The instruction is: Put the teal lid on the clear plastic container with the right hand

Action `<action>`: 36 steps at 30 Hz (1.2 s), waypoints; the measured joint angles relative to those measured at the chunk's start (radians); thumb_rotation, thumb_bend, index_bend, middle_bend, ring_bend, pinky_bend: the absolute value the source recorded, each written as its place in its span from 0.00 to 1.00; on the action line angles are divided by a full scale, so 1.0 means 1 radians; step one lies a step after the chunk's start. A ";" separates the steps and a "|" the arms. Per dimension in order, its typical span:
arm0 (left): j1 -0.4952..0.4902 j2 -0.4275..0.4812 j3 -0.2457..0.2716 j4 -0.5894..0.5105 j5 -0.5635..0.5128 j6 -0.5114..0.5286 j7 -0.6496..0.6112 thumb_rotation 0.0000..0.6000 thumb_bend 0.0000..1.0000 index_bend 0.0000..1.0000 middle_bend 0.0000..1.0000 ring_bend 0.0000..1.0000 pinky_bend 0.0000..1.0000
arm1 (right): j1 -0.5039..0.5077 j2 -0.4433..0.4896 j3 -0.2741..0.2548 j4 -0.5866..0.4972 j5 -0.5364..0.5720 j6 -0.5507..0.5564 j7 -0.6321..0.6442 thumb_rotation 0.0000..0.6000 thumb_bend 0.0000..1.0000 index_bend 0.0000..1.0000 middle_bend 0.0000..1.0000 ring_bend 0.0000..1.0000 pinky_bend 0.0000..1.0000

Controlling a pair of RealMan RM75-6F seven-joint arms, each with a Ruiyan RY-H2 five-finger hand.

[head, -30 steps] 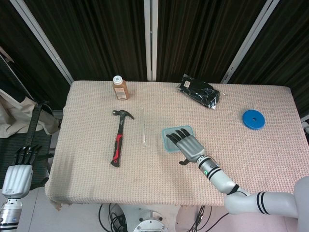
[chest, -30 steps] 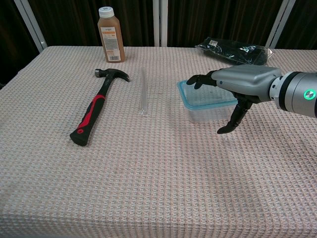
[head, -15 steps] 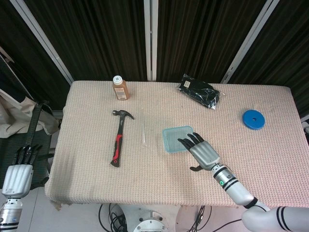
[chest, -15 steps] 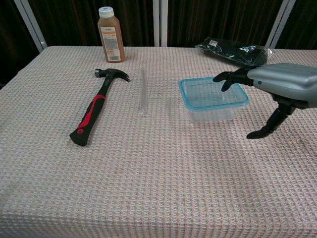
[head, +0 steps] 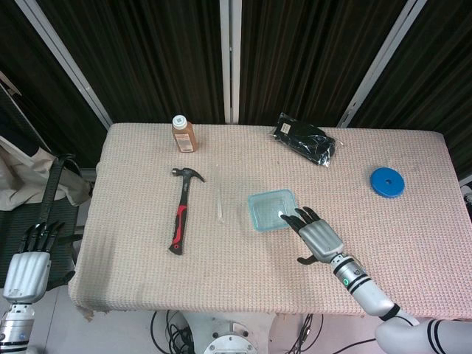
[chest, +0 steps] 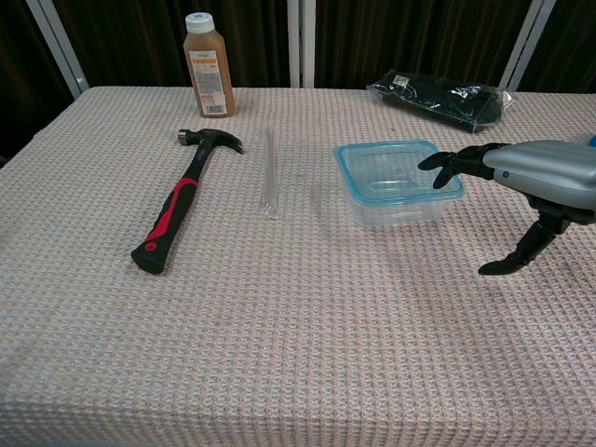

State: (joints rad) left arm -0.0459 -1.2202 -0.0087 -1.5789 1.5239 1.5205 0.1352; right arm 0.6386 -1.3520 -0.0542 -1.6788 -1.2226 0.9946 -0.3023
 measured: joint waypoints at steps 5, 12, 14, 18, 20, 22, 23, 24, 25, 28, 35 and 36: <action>0.000 -0.001 0.000 0.001 0.000 -0.001 0.001 1.00 0.00 0.08 0.07 0.00 0.00 | -0.001 -0.009 0.011 0.014 0.006 -0.027 0.008 1.00 0.03 0.00 0.18 0.00 0.00; -0.002 0.002 -0.002 -0.001 -0.001 -0.003 0.001 1.00 0.00 0.08 0.07 0.00 0.00 | -0.015 0.030 0.041 -0.017 -0.036 0.011 0.051 1.00 0.03 0.00 0.17 0.00 0.00; -0.004 0.001 -0.002 -0.001 0.002 -0.005 0.002 1.00 0.00 0.08 0.07 0.00 0.00 | -0.012 0.045 0.062 -0.023 -0.035 0.010 0.057 1.00 0.03 0.00 0.16 0.00 0.00; -0.005 -0.001 -0.002 -0.001 0.001 -0.007 0.003 1.00 0.00 0.08 0.07 0.00 0.00 | 0.012 0.052 0.097 -0.019 0.012 -0.025 0.050 1.00 0.03 0.00 0.15 0.00 0.00; -0.004 -0.001 -0.002 -0.001 -0.003 -0.008 0.003 1.00 0.00 0.08 0.07 0.00 0.00 | 0.034 0.050 0.117 -0.007 0.052 -0.056 0.038 1.00 0.03 0.00 0.15 0.00 0.00; -0.002 -0.001 -0.002 -0.002 -0.007 -0.009 0.003 1.00 0.00 0.08 0.07 0.00 0.00 | 0.058 0.040 0.134 0.010 0.093 -0.092 0.022 1.00 0.03 0.00 0.15 0.00 0.00; -0.002 -0.001 -0.002 -0.002 -0.007 -0.009 0.003 1.00 0.00 0.08 0.07 0.00 0.00 | 0.070 0.034 0.141 0.019 0.110 -0.107 0.015 1.00 0.03 0.00 0.15 0.00 0.00; -0.002 0.000 -0.002 -0.002 -0.007 -0.010 0.003 1.00 0.00 0.08 0.07 0.00 0.00 | 0.081 0.026 0.147 0.029 0.126 -0.122 0.008 1.00 0.03 0.00 0.15 0.00 0.00; -0.003 0.000 -0.002 -0.002 -0.008 -0.010 0.004 1.00 0.00 0.08 0.07 0.00 0.00 | 0.095 0.013 0.154 0.045 0.145 -0.138 -0.002 1.00 0.03 0.00 0.15 0.00 0.00; -0.004 0.002 -0.003 -0.004 -0.010 -0.013 0.005 1.00 0.00 0.08 0.07 0.00 0.00 | 0.123 -0.019 0.165 0.078 0.180 -0.160 -0.026 1.00 0.03 0.00 0.15 0.00 0.00; -0.005 -0.001 -0.002 0.001 -0.014 -0.020 0.001 1.00 0.00 0.08 0.07 0.00 0.00 | 0.149 -0.057 0.157 0.112 0.242 -0.194 -0.065 1.00 0.03 0.00 0.15 0.00 0.00; -0.005 -0.002 -0.002 0.002 -0.014 -0.020 0.000 1.00 0.00 0.08 0.07 0.00 0.00 | 0.150 -0.060 0.154 0.113 0.245 -0.195 -0.068 1.00 0.03 0.00 0.15 0.00 0.00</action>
State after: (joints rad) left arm -0.0513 -1.2220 -0.0110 -1.5766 1.5097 1.5001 0.1352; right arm 0.7886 -1.4118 0.0994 -1.5653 -0.9772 0.7997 -0.3704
